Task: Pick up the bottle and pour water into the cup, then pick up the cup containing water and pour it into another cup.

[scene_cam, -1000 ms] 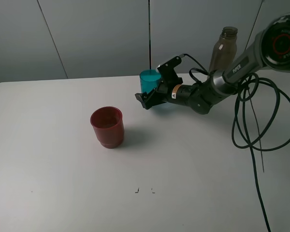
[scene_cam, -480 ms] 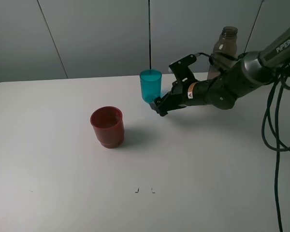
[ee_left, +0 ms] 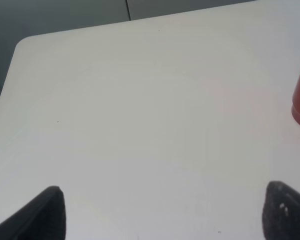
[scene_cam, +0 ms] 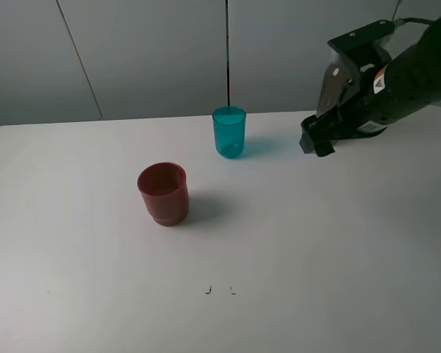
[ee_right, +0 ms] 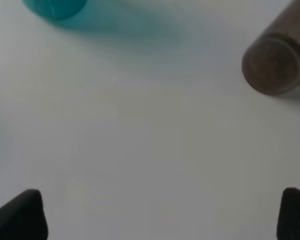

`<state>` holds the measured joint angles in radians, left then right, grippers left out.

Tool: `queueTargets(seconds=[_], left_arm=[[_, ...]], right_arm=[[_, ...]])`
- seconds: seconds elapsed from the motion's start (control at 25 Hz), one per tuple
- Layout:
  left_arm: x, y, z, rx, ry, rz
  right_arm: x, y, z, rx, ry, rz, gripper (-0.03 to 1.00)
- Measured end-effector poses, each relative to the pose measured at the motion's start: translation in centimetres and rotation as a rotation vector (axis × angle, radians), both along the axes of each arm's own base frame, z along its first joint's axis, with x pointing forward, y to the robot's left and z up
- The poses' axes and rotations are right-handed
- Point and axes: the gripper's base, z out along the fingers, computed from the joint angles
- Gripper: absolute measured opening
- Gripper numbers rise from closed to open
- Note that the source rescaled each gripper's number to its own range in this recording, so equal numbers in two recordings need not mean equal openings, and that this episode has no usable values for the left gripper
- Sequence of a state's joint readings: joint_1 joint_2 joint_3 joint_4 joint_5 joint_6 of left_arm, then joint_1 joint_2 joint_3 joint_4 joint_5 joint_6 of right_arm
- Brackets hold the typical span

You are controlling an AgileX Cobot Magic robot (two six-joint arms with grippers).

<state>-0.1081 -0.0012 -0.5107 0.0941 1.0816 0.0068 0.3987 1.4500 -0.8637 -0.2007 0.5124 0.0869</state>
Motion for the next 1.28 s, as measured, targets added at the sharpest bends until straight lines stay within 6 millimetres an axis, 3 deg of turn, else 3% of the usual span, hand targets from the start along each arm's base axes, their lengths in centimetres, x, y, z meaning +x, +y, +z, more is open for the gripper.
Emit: queueTargets(seconds=[0.24, 0.4, 0.48, 0.68, 0.84, 1.28], left_arm=[[0.0, 0.0, 0.0, 0.0, 0.0, 0.0], [0.0, 0.0, 0.0, 0.0, 0.0, 0.0], [0.0, 0.0, 0.0, 0.0, 0.0, 0.0], [0.0, 0.0, 0.0, 0.0, 0.0, 0.0], [0.0, 0.0, 0.0, -0.006, 0.0, 0.003], [0.0, 0.0, 0.0, -0.006, 0.0, 0.003]], right_arm=[[-6.5, -2.7, 6.7, 0.022, -0.019, -0.015, 0.99], [-11.3, -4.4, 9.8, 0.105, -0.054, -0.048, 0.99], [-13.6, -5.2, 10.3, 0.14, -0.076, -0.048, 0.99], [-18.9, -7.3, 8.7, 0.201, -0.163, -0.042, 0.99], [-22.0, -8.5, 7.4, 0.254, -0.256, -0.027, 0.99], [-26.8, -10.2, 5.9, 0.375, -0.464, 0.003, 0.99]])
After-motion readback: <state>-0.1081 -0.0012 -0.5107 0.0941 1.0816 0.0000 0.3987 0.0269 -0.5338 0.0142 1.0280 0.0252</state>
